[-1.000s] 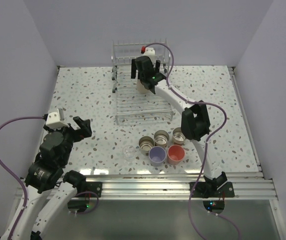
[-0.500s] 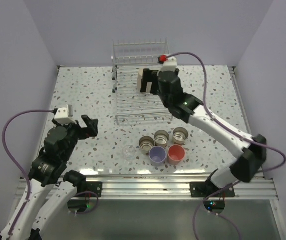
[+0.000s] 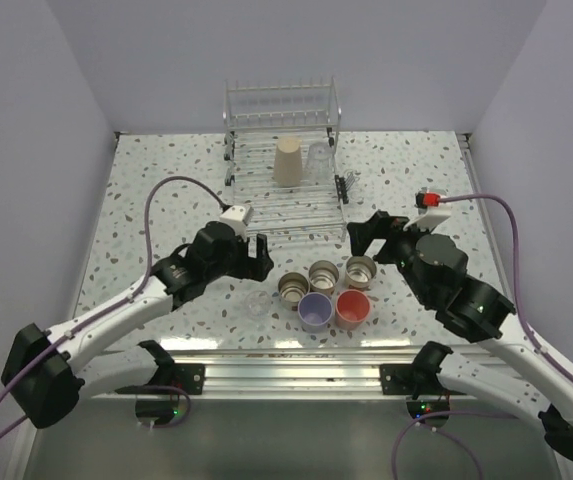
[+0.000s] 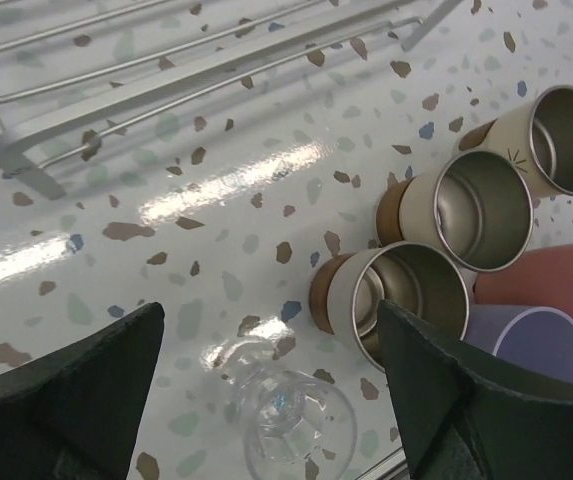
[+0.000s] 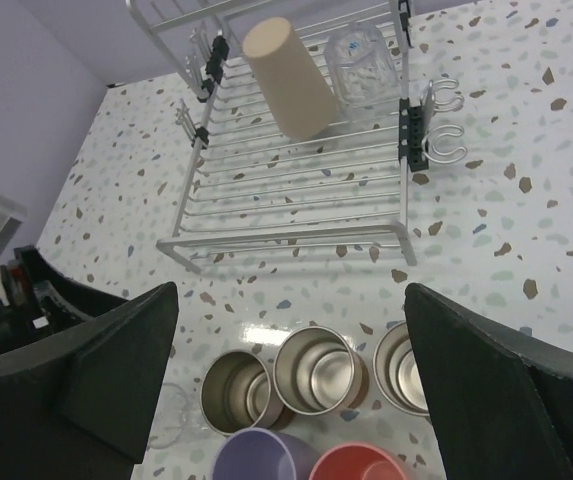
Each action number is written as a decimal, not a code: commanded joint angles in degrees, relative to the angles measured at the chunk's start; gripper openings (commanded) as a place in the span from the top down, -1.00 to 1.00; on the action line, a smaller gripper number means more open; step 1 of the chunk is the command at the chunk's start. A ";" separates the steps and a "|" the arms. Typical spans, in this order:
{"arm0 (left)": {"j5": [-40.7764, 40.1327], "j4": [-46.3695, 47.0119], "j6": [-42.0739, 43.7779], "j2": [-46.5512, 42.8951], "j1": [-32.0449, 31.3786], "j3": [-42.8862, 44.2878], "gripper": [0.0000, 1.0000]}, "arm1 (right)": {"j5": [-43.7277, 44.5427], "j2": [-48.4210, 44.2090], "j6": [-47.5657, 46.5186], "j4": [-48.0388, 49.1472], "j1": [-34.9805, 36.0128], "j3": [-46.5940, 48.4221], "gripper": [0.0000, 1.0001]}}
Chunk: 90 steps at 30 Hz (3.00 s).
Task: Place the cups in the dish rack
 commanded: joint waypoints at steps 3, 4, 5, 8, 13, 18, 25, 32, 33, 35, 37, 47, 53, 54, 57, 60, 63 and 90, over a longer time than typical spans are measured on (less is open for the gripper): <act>-1.24 8.91 -2.60 8.62 -5.69 4.64 -0.79 | 2.29 -2.58 3.07 -6.88 0.02 0.18 -0.96; -1.68 9.00 -2.68 11.07 -6.73 5.34 -0.78 | 2.37 -2.67 3.16 -7.24 0.02 0.18 -0.96; -2.12 8.91 -2.68 12.23 -7.09 5.61 -0.77 | 2.20 -2.76 3.33 -7.50 0.02 0.18 -0.96; -3.17 8.83 -2.68 15.92 -8.06 6.31 -0.71 | 1.67 -2.76 3.60 -7.59 0.02 -0.09 -0.96; -3.00 9.18 -2.60 19.35 -8.77 6.67 -0.33 | 1.76 -1.88 3.69 -7.86 0.02 -0.26 -0.96; -3.62 7.77 -2.07 21.29 -9.29 7.54 0.01 | 1.76 -0.82 3.68 -8.12 0.02 0.09 -0.96; -2.12 6.80 -0.66 22.79 -9.73 8.25 0.71 | 1.85 0.14 4.04 -7.77 0.02 -0.44 -0.96; -4.66 3.03 1.18 19.72 -9.65 10.79 1.00 | -0.26 2.51 4.30 -7.42 0.02 1.75 -0.96; -5.98 2.33 1.53 17.53 -9.65 11.84 1.00 | -0.96 2.60 4.30 -7.68 0.02 2.19 -0.95; -7.82 0.31 2.41 14.72 -9.65 12.81 1.00 | -1.75 2.61 5.00 -7.51 0.02 3.34 -0.95; -8.54 0.56 3.03 9.45 -9.30 13.70 1.00 | -3.94 2.34 5.53 -5.49 -0.06 3.52 -0.96; 5.53 30.96 -1.45 -16.76 -6.39 -0.36 1.00 | -21.70 -2.05 24.56 31.18 -0.06 -11.49 -0.97; 8.94 44.75 -4.44 -24.49 -6.39 -10.27 1.00 | -27.93 2.33 36.88 46.78 0.03 -16.70 -0.97; 9.30 48.69 -5.22 -25.89 -6.31 -11.43 1.00 | -28.65 3.21 38.13 48.03 0.02 -16.96 -0.97; 9.57 55.20 -6.72 -27.92 -6.31 -15.30 1.00 | -30.23 6.29 42.79 53.13 -0.06 -18.10 -0.97; 9.22 57.25 -6.99 -28.63 -6.31 -16.71 1.00 | -29.62 7.00 45.34 57.00 0.02 -20.38 -0.97; 9.39 59.44 -7.08 -28.89 -6.39 -17.67 1.00 | -29.44 6.74 47.01 58.85 0.02 -21.44 -0.96; 7.81 76.59 -11.56 -18.09 -6.31 -21.37 1.00 | -30.85 12.45 52.11 64.56 4.33 -19.60 -0.97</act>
